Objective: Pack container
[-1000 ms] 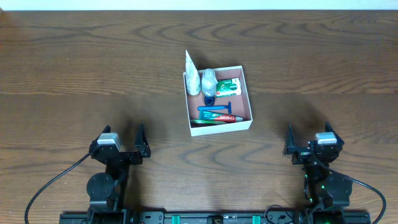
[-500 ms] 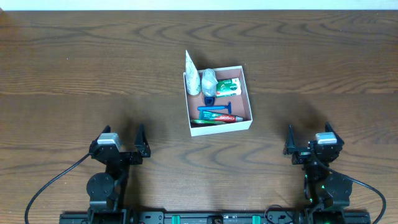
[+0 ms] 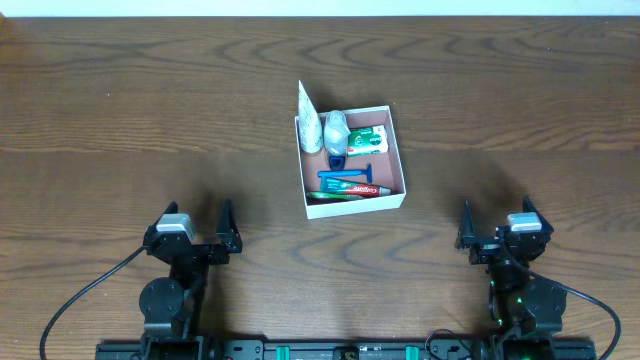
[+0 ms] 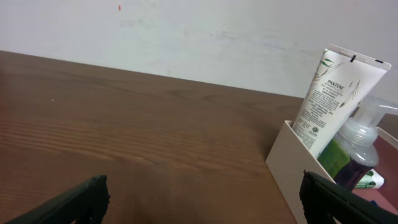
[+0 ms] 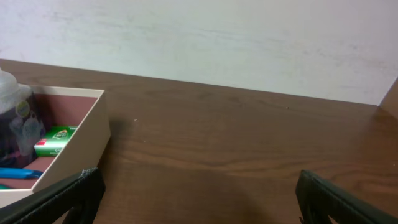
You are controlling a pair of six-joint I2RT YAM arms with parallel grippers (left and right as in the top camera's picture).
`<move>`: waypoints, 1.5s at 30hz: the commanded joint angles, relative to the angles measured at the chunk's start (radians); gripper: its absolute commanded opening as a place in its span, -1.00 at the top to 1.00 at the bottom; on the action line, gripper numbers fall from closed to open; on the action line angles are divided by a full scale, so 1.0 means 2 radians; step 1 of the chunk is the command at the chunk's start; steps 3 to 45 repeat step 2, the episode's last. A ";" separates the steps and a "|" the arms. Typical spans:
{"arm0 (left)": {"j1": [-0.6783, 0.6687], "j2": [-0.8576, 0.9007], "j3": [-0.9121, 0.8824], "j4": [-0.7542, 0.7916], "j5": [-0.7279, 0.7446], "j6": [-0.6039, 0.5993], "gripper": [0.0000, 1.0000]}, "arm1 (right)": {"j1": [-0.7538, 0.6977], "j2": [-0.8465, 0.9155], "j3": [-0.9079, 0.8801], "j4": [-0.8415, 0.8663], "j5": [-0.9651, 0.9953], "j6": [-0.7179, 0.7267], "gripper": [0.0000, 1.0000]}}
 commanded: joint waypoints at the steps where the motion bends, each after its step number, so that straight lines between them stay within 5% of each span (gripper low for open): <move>1: 0.002 -0.003 -0.008 -0.018 0.006 0.001 -0.96 | -0.005 -0.005 -0.001 -0.003 0.009 -0.007 -0.99; 45: 0.002 -0.003 -0.008 -0.018 0.006 0.001 -0.96 | -0.005 -0.005 -0.001 -0.003 0.009 -0.007 -0.98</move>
